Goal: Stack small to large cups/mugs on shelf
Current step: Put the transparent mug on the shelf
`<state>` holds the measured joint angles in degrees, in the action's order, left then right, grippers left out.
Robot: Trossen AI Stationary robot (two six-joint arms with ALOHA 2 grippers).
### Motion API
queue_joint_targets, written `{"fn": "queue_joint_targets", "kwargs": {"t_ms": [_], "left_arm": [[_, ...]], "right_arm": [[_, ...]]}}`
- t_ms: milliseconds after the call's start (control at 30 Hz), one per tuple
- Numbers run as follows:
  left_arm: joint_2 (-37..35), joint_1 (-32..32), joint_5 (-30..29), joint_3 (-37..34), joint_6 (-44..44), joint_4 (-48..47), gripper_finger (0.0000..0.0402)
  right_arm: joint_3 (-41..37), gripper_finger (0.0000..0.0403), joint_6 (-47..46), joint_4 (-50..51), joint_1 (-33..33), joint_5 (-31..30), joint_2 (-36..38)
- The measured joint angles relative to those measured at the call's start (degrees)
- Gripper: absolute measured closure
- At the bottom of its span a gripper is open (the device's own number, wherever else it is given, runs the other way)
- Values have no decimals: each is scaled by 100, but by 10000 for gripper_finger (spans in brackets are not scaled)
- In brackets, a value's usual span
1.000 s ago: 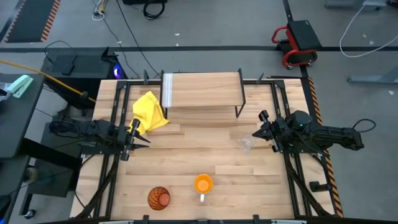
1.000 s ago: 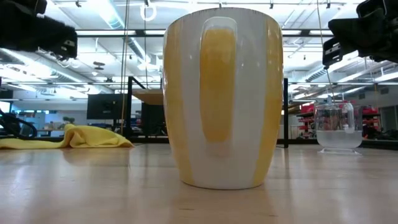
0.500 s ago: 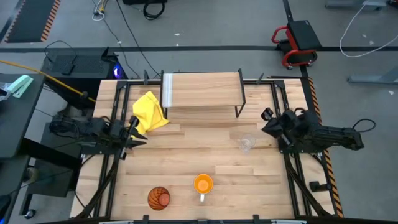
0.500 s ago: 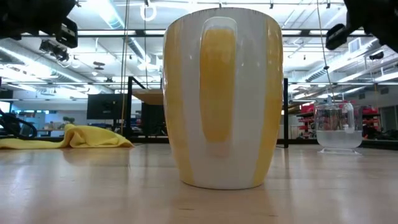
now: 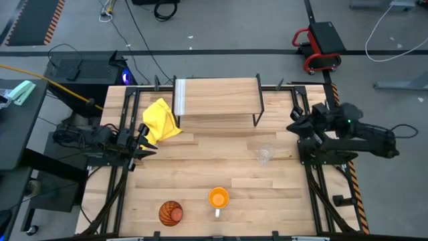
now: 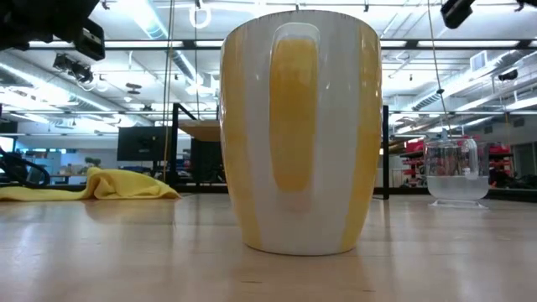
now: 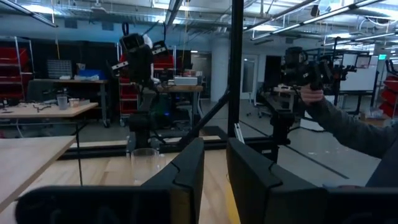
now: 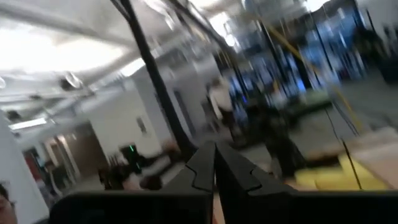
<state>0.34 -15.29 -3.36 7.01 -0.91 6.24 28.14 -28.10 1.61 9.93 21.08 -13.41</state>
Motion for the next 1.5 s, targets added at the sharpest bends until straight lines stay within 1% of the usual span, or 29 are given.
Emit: {"fn": "queue_joint_targets", "kwargs": {"t_ms": [100, 167, 267, 367, 533, 700, 933, 1067, 1167, 1300, 1400, 1500], "left_arm": [[0, 0, 0, 0, -33, 0, 324], [7, 0, -27, 0, -208, 0, 324], [88, 0, -408, 0, -475, -13, 327], [305, 0, -858, 2, -600, -6, 330], [925, 0, -951, 258, -780, -2, 325], [1863, 2, -953, 811, -792, 5, 314], [3596, 0, -951, 1843, -859, -144, 313], [4510, 12, -951, 2667, -875, -763, 317], [5108, 13, -931, 3276, -887, -1344, 315], [5724, 13, -884, 3900, -874, -2028, 308], [6063, 13, -852, 4173, -890, -2201, 304], [6319, 13, -578, 4338, -890, -2275, 303]], "right_arm": [[529, 376, 27, 908, 0, -43, -535], [729, 375, 49, 1352, 0, -122, -855], [804, 375, 8, 1639, 0, -280, -1189], [806, 375, -90, 1887, 0, -562, -1400], [806, 375, -366, 2580, -28, -1176, -1517], [806, 375, -613, 3284, -380, -1859, -1512], [806, 375, -1439, 4017, -1401, -3114, -1561], [800, 375, -2068, 4283, -2168, -3873, -1756], [673, 375, -2658, 4260, -2773, -4377, -1980], [422, 375, -3508, 4284, -3501, -4809, -2424], [347, 375, -4098, 4292, -3984, -5026, -2838], [347, 375, -4600, 4298, -4416, -5072, -3279]]}}
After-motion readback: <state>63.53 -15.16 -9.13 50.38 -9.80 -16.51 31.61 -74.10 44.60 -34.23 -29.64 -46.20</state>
